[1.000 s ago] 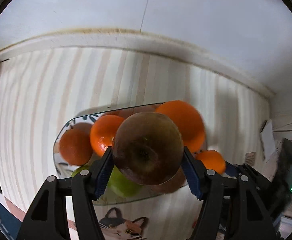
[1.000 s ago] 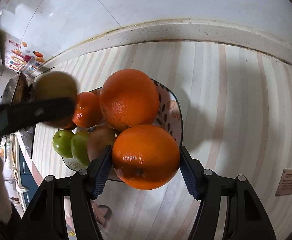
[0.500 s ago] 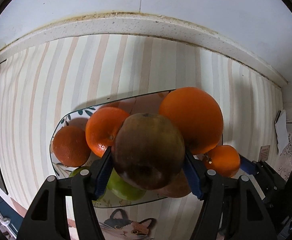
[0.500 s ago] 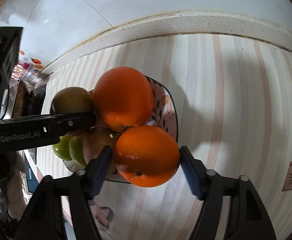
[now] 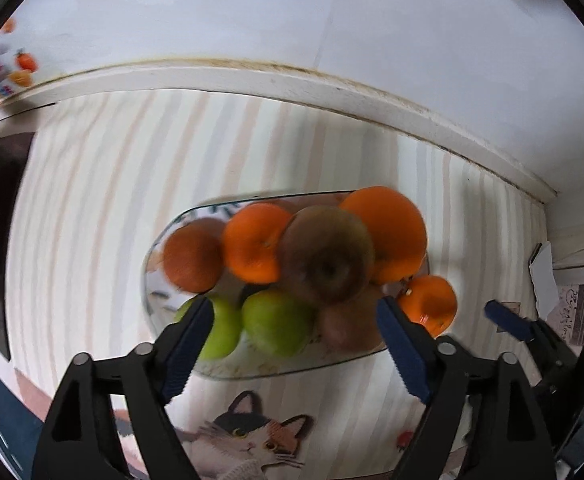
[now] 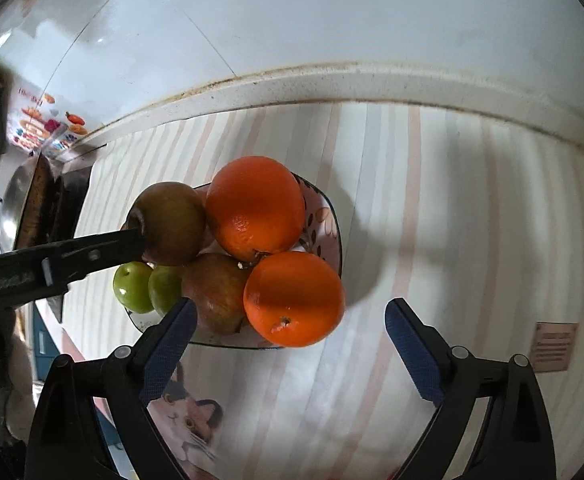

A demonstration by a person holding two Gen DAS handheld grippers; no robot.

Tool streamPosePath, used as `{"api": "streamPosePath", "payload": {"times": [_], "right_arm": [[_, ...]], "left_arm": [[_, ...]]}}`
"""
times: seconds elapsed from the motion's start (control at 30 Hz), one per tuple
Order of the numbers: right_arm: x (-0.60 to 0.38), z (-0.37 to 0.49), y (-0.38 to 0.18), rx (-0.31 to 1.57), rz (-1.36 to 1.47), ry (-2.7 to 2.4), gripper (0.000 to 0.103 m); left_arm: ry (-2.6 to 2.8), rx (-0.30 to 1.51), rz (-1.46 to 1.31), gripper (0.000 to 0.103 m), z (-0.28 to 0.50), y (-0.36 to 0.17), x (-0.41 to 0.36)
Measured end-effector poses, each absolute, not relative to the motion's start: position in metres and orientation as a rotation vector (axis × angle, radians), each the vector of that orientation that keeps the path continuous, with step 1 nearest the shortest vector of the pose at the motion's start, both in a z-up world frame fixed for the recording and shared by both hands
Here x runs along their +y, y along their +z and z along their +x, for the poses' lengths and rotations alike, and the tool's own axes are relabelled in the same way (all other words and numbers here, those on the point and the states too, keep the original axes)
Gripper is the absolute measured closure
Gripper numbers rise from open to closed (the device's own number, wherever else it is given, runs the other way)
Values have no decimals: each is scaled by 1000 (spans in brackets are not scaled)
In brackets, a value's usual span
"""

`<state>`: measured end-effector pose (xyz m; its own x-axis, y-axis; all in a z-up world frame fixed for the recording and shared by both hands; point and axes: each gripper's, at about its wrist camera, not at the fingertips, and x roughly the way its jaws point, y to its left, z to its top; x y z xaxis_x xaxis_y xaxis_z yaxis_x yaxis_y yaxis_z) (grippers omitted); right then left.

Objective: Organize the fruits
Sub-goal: 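Lift both tools away from the plate toward the cherry tomatoes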

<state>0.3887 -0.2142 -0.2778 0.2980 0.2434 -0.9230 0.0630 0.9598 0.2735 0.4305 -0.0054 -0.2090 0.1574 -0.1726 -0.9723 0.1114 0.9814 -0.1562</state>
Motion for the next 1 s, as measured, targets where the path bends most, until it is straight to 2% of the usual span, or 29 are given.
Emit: {"api": "streamPosePath", "payload": {"times": [0.43, 1.0], "right_arm": [[-184, 336, -209, 1154, 135, 86, 6], [-161, 245, -123, 998, 85, 110, 6]], "left_arm": [[-1, 1242, -59, 18, 333, -179, 49], [-16, 1065, -30, 19, 251, -109, 45]]}}
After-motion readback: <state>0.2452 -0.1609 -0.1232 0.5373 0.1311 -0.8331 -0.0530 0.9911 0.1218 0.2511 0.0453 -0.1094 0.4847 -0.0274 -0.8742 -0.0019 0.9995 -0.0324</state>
